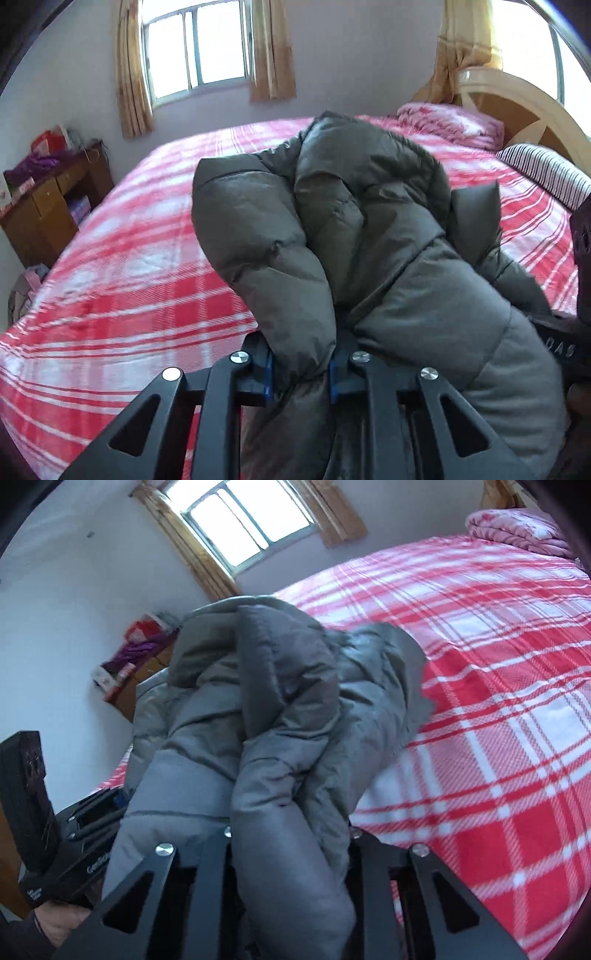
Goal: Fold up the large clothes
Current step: 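Lift the jacket bundle off the bed and hold it with both grippers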
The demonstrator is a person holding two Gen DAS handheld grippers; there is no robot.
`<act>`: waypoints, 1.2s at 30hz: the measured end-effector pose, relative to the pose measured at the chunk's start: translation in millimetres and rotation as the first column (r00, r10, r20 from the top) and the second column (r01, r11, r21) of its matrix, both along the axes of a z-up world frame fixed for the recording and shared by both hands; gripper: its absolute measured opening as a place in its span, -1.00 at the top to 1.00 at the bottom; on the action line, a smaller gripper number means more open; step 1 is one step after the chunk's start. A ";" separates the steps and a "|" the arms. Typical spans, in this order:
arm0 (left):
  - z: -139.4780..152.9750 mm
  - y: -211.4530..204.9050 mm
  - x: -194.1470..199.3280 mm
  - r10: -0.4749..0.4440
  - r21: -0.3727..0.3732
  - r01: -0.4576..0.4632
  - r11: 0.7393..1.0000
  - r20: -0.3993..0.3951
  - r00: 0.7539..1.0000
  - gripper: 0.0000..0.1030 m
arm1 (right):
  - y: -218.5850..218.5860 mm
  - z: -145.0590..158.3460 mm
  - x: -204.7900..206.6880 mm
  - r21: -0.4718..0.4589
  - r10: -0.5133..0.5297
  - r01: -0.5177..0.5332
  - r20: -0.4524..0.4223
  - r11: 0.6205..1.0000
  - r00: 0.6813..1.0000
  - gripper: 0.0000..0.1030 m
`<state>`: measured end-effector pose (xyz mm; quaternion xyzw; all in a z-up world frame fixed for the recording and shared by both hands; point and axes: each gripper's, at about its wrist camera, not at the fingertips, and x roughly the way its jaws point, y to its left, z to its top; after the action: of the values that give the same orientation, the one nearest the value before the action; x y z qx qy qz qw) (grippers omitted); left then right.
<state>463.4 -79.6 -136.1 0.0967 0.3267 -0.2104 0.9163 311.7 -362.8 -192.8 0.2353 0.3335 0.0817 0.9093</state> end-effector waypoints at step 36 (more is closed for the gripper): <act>73.2 263.3 -63.8 0.280 -0.116 -0.268 0.956 0.098 0.955 0.67 | 237.9 99.6 -16.2 -0.096 0.368 -0.356 0.215 0.930 0.905 0.58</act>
<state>399.6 183.7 -62.8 0.0156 0.2732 -0.0918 0.9574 295.5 -124.9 -93.2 0.1334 0.2664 0.2665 0.9166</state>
